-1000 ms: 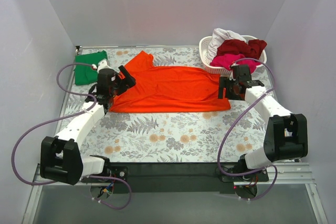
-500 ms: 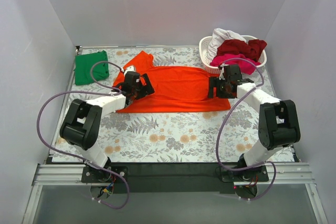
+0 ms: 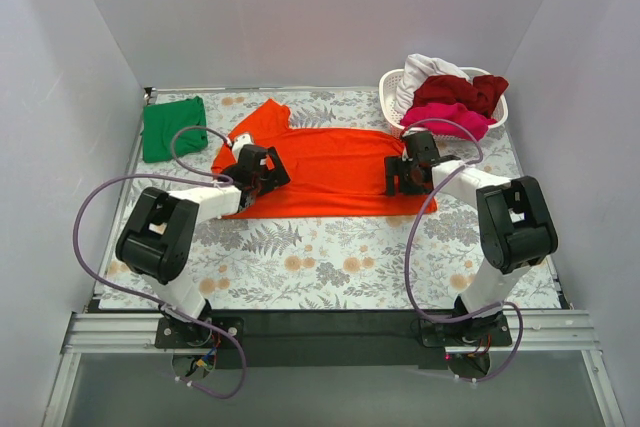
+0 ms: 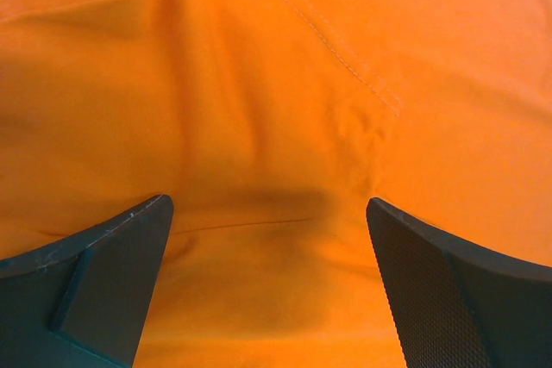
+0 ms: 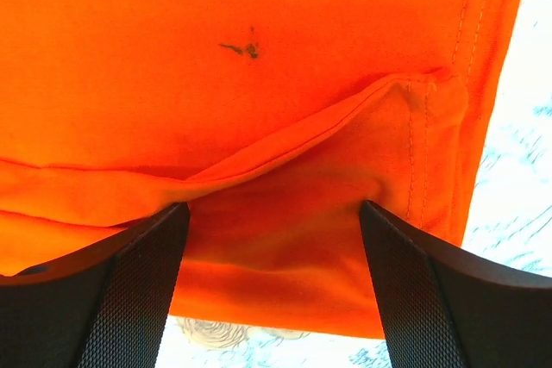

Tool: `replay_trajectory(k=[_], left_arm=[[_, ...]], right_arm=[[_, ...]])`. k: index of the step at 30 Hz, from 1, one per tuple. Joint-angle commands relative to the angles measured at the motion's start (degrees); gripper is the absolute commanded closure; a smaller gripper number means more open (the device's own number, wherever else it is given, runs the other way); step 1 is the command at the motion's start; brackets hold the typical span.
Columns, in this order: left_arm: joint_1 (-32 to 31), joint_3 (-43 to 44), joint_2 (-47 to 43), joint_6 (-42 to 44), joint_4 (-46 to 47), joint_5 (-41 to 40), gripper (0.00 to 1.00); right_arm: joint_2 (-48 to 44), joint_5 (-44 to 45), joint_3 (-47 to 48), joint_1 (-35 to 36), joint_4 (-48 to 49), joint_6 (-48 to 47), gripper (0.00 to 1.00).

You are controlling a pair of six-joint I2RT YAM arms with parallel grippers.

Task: Fold and stack the t-shirts
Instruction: Fold the tshirt

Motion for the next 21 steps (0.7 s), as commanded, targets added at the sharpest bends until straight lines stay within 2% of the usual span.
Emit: replay_trajectory(k=[1, 13, 18, 21], left_arm=[[0.0, -5.2, -4.3, -2.5, -5.6, -5.5, 0.11], [0.0, -14.8, -17.2, -5.0, -9.8, -8.2, 0.11], [-1.7, -11.9, -20.1, -4.4, -10.2, -10.2, 0.11], [-4.3, -7.7, -18.6, -3.4, -10.3, -12.3, 0.11]], right_arm=[[-1.2, 3.9, -6.0, 2.9, -8.7, 4.4, 0.27], [-11.1, 4.5, -13.7, 7.7, -16.6, 8.2, 0.26], [-15.5, 7.0, -9.7, 9.0, -19.4, 7.7, 0.26], [-17.3, 9.4, -6.3, 8.9, -19.8, 6.6, 0.25]])
